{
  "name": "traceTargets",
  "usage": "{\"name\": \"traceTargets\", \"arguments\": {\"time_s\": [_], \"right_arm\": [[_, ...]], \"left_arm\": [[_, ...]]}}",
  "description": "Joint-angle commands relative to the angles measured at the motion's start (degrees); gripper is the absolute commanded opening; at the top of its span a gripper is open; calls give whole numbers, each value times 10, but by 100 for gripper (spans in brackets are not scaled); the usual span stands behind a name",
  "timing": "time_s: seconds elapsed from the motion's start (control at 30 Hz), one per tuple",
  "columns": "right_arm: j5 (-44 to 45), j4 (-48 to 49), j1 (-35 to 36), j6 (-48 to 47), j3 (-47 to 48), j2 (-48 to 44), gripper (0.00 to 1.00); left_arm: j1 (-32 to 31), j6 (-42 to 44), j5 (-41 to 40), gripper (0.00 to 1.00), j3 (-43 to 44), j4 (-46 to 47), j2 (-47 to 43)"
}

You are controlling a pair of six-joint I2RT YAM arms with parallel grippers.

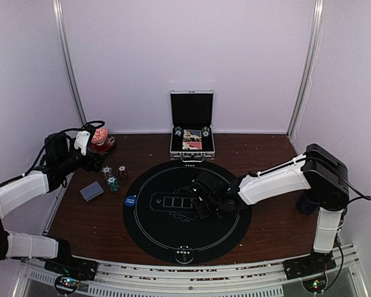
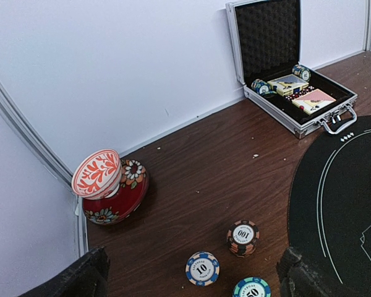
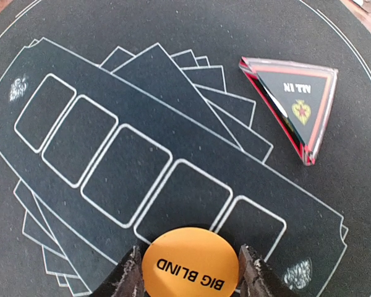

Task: Distribute texas hold em gaming equipment
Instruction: Pick up the big blind button from the poker table mat, then place the big blind button in the big blind area.

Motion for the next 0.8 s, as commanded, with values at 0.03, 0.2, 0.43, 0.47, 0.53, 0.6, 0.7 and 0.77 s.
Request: {"name": "traceTargets", "arguments": {"time_s": [0.03, 0.2, 0.43, 0.47, 0.53, 0.6, 0.7, 0.77], "right_arm": [[34, -30, -4, 7, -16, -42, 39], [50, -32, -25, 11, -43, -74, 39], [65, -33, -61, 25, -109, -136, 39], [67, -32, -65, 28, -119, -146, 39], [70, -33, -74, 34, -141, -165, 39], [73, -34, -82, 38, -161, -182, 39], [72, -32, -97, 45, -189, -204, 39], [70, -30, -106, 48, -201, -211, 39]], "left_arm": [[3, -2, 2, 98, 6, 18, 2], [3, -2, 3, 98, 6, 18, 2], [3, -2, 4, 98, 6, 19, 3], [3, -2, 4, 98, 6, 19, 3], [3, -3, 4, 98, 6, 18, 3], [3, -3, 4, 98, 6, 18, 3], [3, -3, 5, 98, 6, 18, 3], [3, -3, 5, 98, 6, 18, 3]]}}
